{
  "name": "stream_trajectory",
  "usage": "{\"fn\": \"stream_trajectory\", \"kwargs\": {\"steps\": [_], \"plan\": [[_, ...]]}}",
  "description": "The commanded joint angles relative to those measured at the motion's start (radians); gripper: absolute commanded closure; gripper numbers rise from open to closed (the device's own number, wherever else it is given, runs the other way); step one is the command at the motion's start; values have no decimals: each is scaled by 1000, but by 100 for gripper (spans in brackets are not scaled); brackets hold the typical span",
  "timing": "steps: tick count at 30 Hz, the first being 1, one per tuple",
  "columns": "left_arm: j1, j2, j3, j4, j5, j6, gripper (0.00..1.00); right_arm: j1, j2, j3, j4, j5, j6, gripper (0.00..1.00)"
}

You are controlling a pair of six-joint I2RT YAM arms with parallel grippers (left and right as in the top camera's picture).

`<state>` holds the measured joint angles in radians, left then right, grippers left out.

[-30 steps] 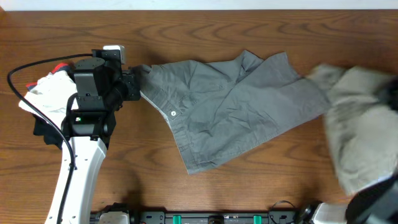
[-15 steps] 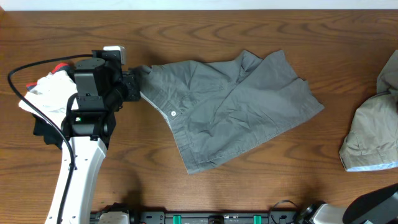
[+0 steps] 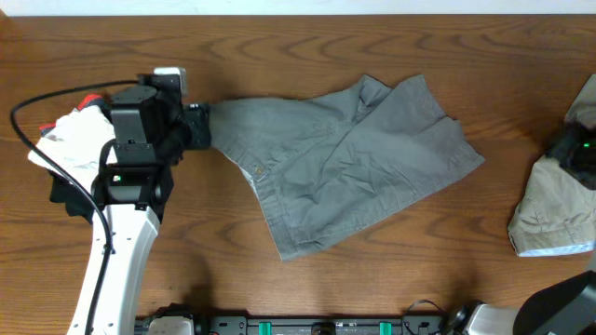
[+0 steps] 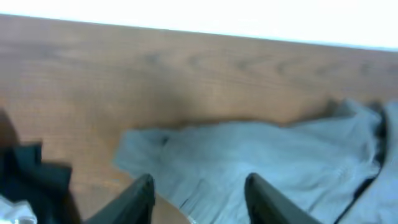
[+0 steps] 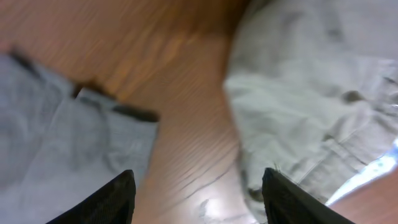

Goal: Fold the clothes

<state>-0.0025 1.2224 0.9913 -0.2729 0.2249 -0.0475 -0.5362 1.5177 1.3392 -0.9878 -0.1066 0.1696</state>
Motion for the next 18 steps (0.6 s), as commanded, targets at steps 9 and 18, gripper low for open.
{"fn": "stream_trajectory", "kwargs": {"steps": [9, 18], "plan": [[-40, 8, 5, -393, 142, -113, 49, 112, -2, -2, -31, -25, -81, 34], [-255, 16, -159, -571, 198, -296, 49, 114, 0, -2, -33, -25, -81, 33]]}}
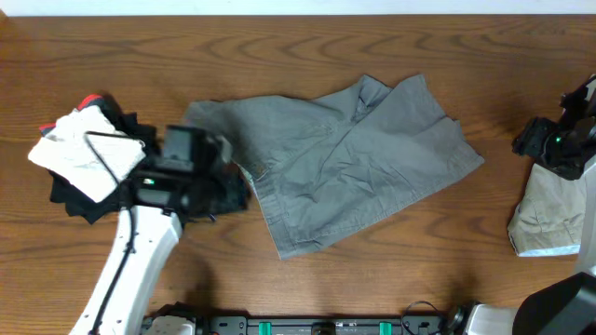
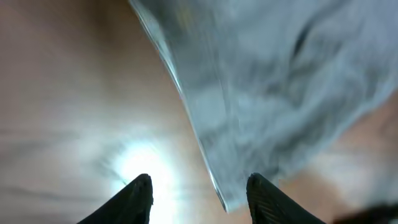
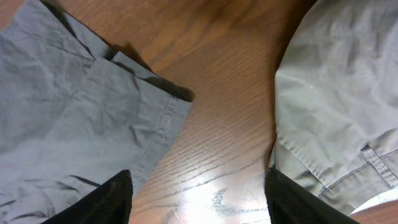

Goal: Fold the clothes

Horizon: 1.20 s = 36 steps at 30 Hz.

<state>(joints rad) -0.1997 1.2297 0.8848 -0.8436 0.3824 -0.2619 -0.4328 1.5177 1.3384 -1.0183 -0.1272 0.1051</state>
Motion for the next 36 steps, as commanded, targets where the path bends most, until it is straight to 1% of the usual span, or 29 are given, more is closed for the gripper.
{"fn": "stream_trajectory", "kwargs": {"steps": [1, 6, 9, 13, 15, 18, 21, 24, 30, 36], "plan": [[-83, 9, -79, 10, 40, -113, 49, 11, 0, -2, -5, -4, -17, 33], [-151, 11, -188, 99, 63, -316, 49, 11, 0, -2, -10, -4, -17, 33], [-178, 11, -235, 191, 80, -364, 49, 11, 0, -2, -10, -4, -17, 33], [-209, 11, -290, 324, 79, -385, 49, 11, 0, -2, -10, -4, -17, 33], [-222, 12, -310, 361, 79, -419, 49, 11, 0, -2, -11, -4, -17, 33], [-240, 12, -323, 364, 78, -474, 49, 11, 0, -2, -11, -4, -17, 33], [-252, 12, -325, 363, 78, -479, 49, 11, 0, -2, -11, -4, -17, 33], [-262, 13, -325, 361, 77, -531, 49, 11, 0, -2, -11, -4, -17, 32], [-295, 46, -325, 382, 77, -557, 49, 11, 0, -2, -11, -4, -17, 33], [-324, 100, -325, 392, 78, -608, 49, 11, 0, -2, -11, -4, -17, 32]]}}
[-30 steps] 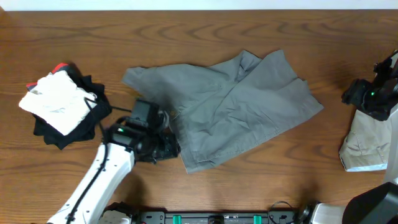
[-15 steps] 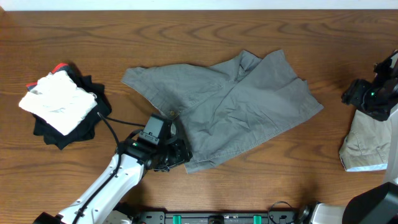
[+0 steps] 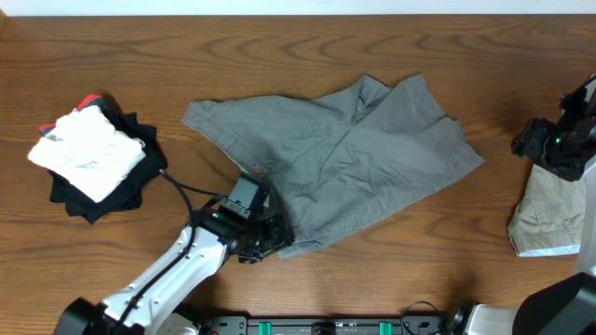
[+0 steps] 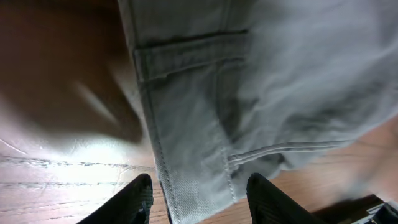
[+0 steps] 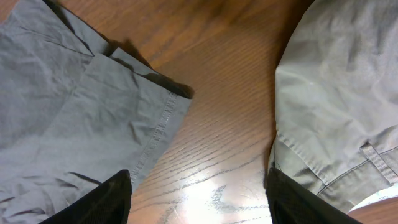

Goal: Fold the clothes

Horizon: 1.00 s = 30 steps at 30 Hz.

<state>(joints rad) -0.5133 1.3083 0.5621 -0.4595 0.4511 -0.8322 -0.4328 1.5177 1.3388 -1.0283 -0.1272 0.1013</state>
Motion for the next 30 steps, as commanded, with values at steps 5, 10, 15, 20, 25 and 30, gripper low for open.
{"fn": "stream_trajectory", "kwargs": {"steps": [5, 10, 15, 20, 25, 30], "plan": [[-21, 39, -2, 76, 10, -37, 69, 11, 0, -2, -2, -4, -13, 33], [-20, 36, -2, 95, 12, -4, 94, 10, 0, -2, -5, -4, -13, 32], [61, -30, 7, -58, -26, 89, 94, 11, 0, -2, -13, -4, -13, 33], [276, -180, 48, -264, -101, 225, 94, 14, 1, -3, -58, -25, -13, 33], [464, -308, 57, -295, -104, 264, 94, 54, 1, -34, -121, -90, -14, 33], [497, -337, 57, -294, -105, 264, 94, 135, 1, -163, -116, -112, -13, 33]]}}
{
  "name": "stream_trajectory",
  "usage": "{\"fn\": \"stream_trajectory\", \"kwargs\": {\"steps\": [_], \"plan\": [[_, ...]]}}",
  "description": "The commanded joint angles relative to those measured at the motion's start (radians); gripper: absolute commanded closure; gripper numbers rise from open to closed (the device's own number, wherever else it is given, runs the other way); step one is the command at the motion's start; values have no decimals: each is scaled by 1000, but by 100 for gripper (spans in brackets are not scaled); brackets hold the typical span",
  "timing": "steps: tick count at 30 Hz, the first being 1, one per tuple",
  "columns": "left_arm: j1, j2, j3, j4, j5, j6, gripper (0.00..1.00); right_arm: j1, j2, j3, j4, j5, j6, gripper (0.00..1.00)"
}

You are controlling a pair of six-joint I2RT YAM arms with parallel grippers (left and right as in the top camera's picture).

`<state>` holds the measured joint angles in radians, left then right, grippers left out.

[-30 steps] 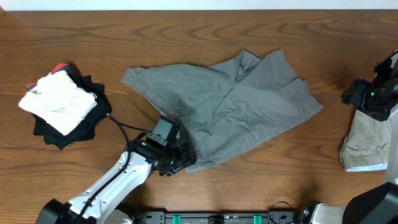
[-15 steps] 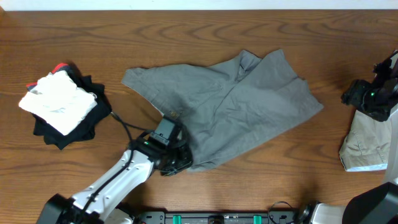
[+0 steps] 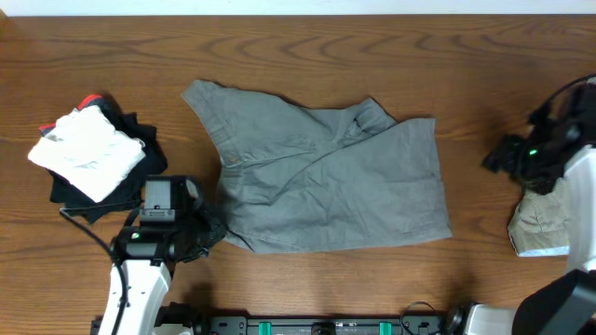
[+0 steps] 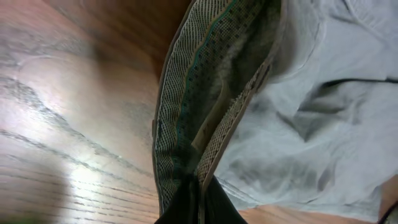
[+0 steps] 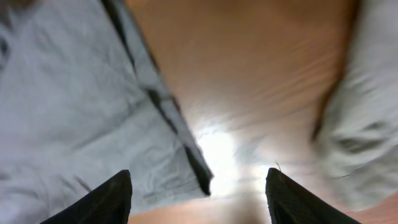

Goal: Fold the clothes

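Note:
Grey shorts [image 3: 326, 177] lie spread across the middle of the table, waistband to the left, leg hems to the right. My left gripper [image 3: 210, 233] is at their near left corner, shut on the waistband; the left wrist view shows the dotted inner lining [image 4: 205, 93] pinched between the fingers of the left gripper [image 4: 198, 200]. My right gripper [image 3: 503, 158] hovers open to the right of the shorts, nothing between its fingers. The right wrist view, where the right gripper [image 5: 199, 199] stands wide, is blurred, with the shorts' hem [image 5: 87, 106] at left.
A folded beige garment [image 3: 542, 223] lies at the right edge under my right arm, also the beige garment [image 5: 364, 118] in the right wrist view. A pile of white, black and red clothes [image 3: 91, 156] sits at the left. Bare wood surrounds the shorts.
My left gripper was open over the shorts' near edge; now it is shut on the waistband corner further left. The shorts lie squarer and flatter. My right gripper has shifted left toward the shorts.
My left gripper was open at the shorts' far left corner, then lower beside the waistband, then over the near edge, all the while open. Now it grips the waistband and the shorts lie squared. My right gripper stayed open over the beige garment, then moved left.

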<state>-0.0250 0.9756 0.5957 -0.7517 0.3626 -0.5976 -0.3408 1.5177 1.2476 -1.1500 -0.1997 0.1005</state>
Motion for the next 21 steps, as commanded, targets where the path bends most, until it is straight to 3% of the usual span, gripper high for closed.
{"fn": "stream_trajectory", "kwargs": {"steps": [1, 16, 18, 19, 21], "plan": [[9, -1, 23, -3, -16, 31, 94, 55, 1, -102, 17, -42, -11, 33], [9, 4, 23, 6, -60, 44, 94, 126, 1, -507, 338, -164, 66, 35], [9, 4, 23, 4, -69, 48, 94, 126, 1, -529, 359, -166, 87, 40], [9, 4, 23, 4, -69, 48, 94, 126, 1, -537, 362, -175, 86, 48], [9, 4, 23, 4, -69, 48, 94, 129, 1, -547, 360, -203, 85, 80]]}}
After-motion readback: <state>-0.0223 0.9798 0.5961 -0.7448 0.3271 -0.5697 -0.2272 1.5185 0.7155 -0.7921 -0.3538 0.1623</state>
